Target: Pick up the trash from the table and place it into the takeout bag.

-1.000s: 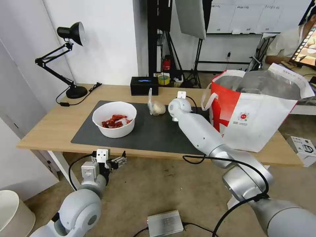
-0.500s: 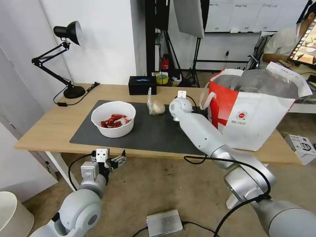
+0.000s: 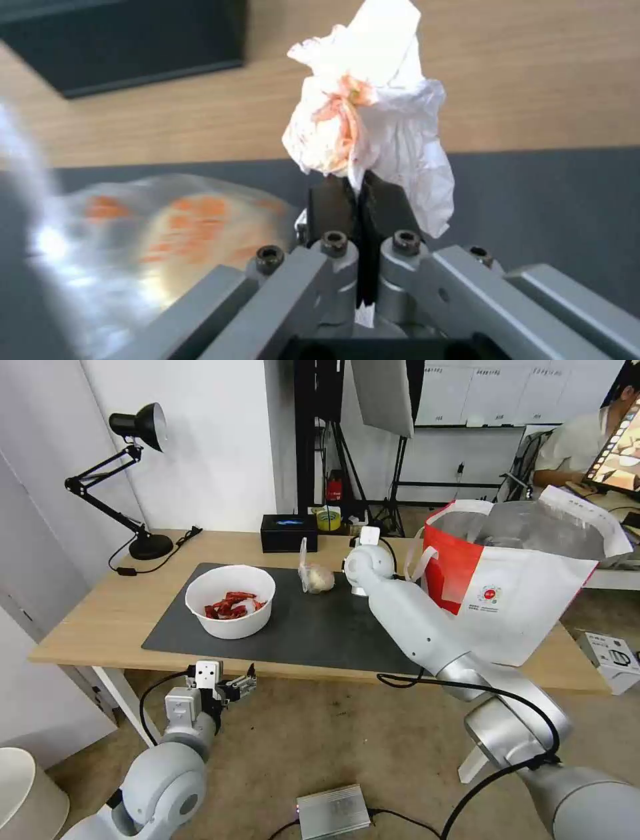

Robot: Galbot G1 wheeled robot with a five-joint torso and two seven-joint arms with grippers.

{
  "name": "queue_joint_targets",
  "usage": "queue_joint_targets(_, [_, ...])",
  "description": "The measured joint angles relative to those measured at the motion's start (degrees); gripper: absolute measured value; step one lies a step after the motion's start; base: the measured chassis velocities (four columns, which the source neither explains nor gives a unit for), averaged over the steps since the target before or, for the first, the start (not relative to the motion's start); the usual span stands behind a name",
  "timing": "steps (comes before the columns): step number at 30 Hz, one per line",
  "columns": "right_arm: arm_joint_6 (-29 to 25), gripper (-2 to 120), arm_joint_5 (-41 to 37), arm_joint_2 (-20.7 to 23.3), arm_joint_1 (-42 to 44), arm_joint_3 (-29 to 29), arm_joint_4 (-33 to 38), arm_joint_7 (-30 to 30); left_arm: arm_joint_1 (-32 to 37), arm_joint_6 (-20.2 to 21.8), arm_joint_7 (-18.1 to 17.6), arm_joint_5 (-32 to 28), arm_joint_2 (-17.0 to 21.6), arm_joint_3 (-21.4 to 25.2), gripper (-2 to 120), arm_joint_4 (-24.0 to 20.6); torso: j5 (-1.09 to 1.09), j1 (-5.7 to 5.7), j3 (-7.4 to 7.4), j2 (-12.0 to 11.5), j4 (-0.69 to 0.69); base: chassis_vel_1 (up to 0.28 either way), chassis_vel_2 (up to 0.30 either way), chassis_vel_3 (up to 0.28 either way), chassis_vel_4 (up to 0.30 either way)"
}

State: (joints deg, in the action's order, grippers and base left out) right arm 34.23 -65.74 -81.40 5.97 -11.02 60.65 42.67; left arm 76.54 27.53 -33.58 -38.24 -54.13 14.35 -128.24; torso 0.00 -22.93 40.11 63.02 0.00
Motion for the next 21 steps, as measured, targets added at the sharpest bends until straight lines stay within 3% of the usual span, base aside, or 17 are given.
queue_joint_targets(12, [0.1,0,-4.1,2.5,0.2,-2.0,11.6,1.9,0.8,0.0,-0.1,0.2,0.0,0.6,100,-0.7,0.00,0.01,0.00,0.0,0.01,0.000,0.000,0.000,0.000])
queue_joint_targets(17, [0.1,0,-4.7,5.0,-1.0,-1.8,17.0,3.4,1.2,0.0,-0.2,0.3,0.0,0.9,100,-0.9,0.00,0.01,0.00,0.0,0.01,0.000,0.000,0.000,0.000])
queue_joint_targets(21, [0.5,0,-6.1,9.5,-3.2,-1.0,24.3,6.6,1.5,0.0,-0.2,0.3,-0.1,1.1,100,-1.1,0.00,0.01,-0.01,0.0,0.01,0.000,0.000,0.000,0.000])
